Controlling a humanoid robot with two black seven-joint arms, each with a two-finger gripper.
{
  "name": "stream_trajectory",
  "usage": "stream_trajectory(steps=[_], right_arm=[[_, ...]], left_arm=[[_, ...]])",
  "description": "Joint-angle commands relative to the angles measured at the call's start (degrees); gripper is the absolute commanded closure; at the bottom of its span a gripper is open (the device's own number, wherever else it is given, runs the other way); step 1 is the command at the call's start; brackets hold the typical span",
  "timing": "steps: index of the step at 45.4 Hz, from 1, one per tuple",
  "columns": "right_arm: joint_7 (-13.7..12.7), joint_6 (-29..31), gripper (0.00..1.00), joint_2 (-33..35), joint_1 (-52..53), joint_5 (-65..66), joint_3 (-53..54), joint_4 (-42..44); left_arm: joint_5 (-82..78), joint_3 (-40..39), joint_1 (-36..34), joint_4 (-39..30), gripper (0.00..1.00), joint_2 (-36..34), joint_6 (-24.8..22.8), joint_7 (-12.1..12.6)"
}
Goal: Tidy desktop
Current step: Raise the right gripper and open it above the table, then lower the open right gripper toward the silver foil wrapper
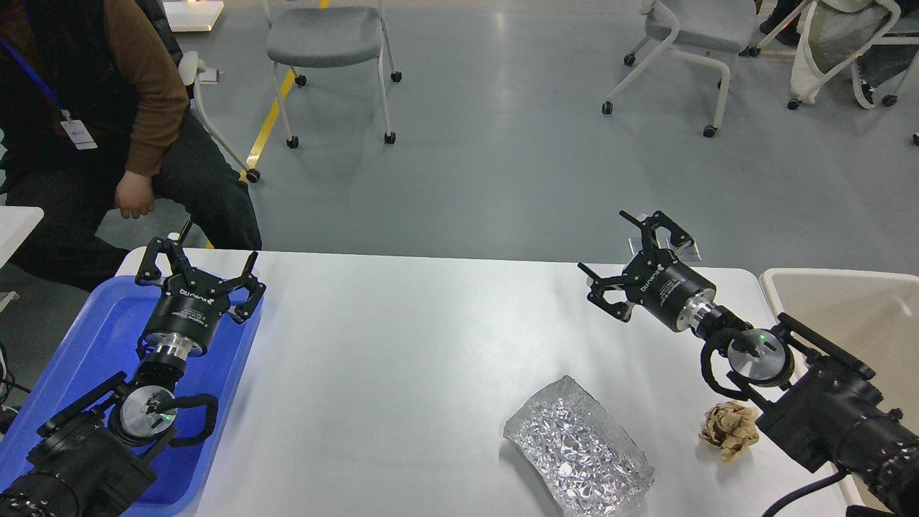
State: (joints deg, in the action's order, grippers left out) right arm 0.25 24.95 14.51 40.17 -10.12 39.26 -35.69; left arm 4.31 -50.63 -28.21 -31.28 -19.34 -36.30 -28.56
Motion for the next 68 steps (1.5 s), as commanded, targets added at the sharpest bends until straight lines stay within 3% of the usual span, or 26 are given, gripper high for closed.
stream_trajectory(steps=[1,18,25,48,61,68], right_arm=[[-0.1,0.0,0.00,0.3,0.1,0.1,-0.2,-0.1],[-0.1,0.0,0.00,1.5,-0.2,0.4,-1.3,-1.5],[-0.1,-0.5,0.00,6.1,-0.4,2.3,-1.4,-8.1],[-0.2,-5.6,0.00,37.4,-6.1,19.0,-2.1,-47.4],[-0.3,-4.6,0.00,55.3,-5.0,33.7,-8.5,-59.5],[-0.4,-3.6,0.00,58.7,-4.9,42.8,-10.7,-63.6]], left_arm=[[0.0,0.0,0.0,0.0,0.00,0.0,0.0,-0.1],[0.1,0.0,0.0,0.0,0.00,0.0,0.0,0.0],[0.1,0.0,0.0,0.0,0.00,0.0,0.0,0.0],[0.0,0.0,0.0,0.0,0.00,0.0,-0.1,0.0],[0.0,-0.1,0.0,0.0,0.00,0.0,-0.1,0.0],[0.0,-0.2,0.2,0.0,0.00,-0.1,-0.3,0.0]])
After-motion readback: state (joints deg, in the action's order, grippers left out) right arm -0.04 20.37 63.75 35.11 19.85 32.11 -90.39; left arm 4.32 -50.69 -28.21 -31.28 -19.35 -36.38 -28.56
